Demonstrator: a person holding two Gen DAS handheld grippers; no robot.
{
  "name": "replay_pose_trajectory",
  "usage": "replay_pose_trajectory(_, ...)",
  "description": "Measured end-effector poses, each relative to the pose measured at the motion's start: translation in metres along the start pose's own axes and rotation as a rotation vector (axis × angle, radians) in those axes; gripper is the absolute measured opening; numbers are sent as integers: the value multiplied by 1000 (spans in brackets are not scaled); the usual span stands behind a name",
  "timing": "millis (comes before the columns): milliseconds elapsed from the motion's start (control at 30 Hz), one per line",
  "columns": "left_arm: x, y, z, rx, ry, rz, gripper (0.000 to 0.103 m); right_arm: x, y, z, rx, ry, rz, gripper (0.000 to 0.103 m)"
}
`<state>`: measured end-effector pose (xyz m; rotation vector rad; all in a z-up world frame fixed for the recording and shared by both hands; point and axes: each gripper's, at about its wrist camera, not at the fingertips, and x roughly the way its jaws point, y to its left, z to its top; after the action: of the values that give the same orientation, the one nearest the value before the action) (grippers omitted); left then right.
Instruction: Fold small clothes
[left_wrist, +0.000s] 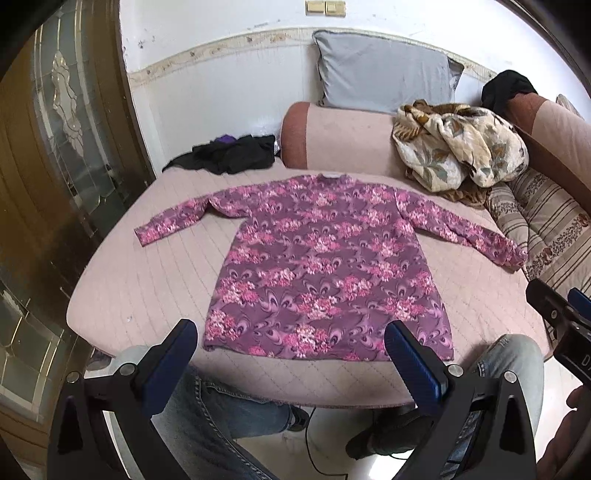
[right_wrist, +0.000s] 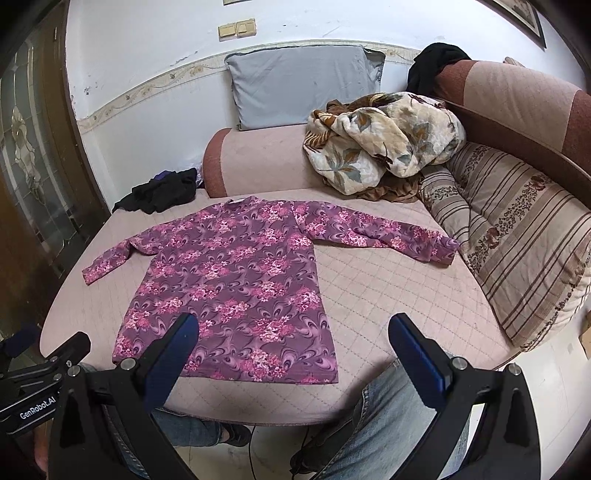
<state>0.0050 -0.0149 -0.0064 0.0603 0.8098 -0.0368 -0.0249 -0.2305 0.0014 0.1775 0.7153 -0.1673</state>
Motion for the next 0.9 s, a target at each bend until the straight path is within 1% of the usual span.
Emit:
replay_pose_trajectory(167,9,-4,-5,13,11,16,103,10,-3,-5,-5,18,6,102)
replay_pose_trajectory(267,17,-4,-3,18,30,15,103,20,-1,-5,-10,36,14,102)
replay_pose_trajectory(533,38,-2,-1,14,66,34,103,40,2,-3,-5,53,27,102)
replay_pose_trajectory(633,45,-4,2,24,75,45,103,51,1,-2,-5,67,34,102)
replay_pose_trajectory(767,53,-7,8,30,70,57,103,62,-2,-1,3,65,40,102)
replay_pose_trajectory(900,65,-20,17,54,95,42,103,78,-13,4,33,81,44,102)
